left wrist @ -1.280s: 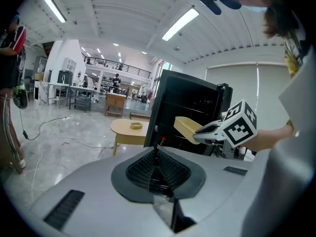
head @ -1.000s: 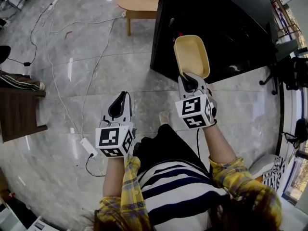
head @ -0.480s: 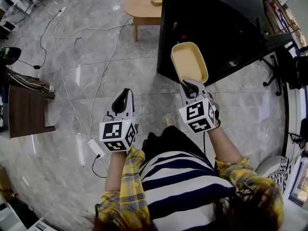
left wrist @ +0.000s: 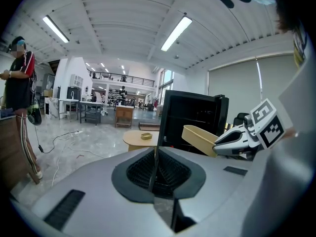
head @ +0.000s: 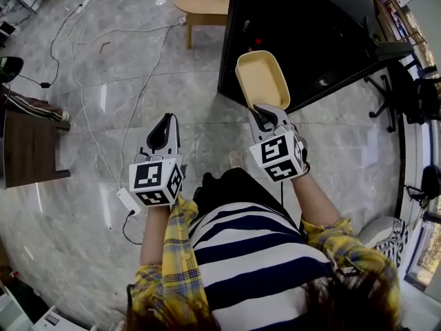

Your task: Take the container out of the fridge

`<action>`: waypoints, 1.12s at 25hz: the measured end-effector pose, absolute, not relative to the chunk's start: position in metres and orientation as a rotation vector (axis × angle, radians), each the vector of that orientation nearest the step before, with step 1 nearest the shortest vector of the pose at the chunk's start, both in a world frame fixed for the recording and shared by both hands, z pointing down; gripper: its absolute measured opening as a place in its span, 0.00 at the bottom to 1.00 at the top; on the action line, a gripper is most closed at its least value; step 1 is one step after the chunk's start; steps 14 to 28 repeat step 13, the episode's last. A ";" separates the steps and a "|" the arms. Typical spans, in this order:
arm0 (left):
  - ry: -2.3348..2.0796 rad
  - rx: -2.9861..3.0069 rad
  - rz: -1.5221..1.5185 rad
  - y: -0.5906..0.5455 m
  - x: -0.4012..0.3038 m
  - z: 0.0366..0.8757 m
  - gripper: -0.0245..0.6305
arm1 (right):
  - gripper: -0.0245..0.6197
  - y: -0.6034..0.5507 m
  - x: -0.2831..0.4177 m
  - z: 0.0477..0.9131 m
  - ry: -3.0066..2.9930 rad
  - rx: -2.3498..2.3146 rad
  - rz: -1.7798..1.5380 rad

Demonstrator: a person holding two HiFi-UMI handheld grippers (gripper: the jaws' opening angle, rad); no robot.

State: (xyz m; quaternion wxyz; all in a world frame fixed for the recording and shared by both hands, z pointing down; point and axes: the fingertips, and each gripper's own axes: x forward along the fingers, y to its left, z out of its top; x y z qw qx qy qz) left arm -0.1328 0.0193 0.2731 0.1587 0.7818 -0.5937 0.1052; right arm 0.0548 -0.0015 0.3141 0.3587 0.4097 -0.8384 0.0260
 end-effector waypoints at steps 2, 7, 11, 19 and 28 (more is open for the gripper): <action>-1.706 2.235 0.297 0.022 -0.133 0.272 0.09 | 0.11 0.003 0.054 0.312 -2.171 1.047 0.063; -1.732 2.230 0.293 0.025 -0.140 0.269 0.09 | 0.11 0.008 0.048 0.307 -2.197 1.030 0.036; -1.754 2.231 0.320 0.031 -0.143 0.268 0.09 | 0.11 0.012 0.048 0.309 -2.203 1.007 0.045; -1.763 2.226 0.334 0.035 -0.144 0.270 0.09 | 0.11 0.016 0.049 0.311 -2.205 0.995 0.054; -1.763 2.226 0.334 0.035 -0.144 0.270 0.09 | 0.11 0.016 0.049 0.311 -2.205 0.995 0.054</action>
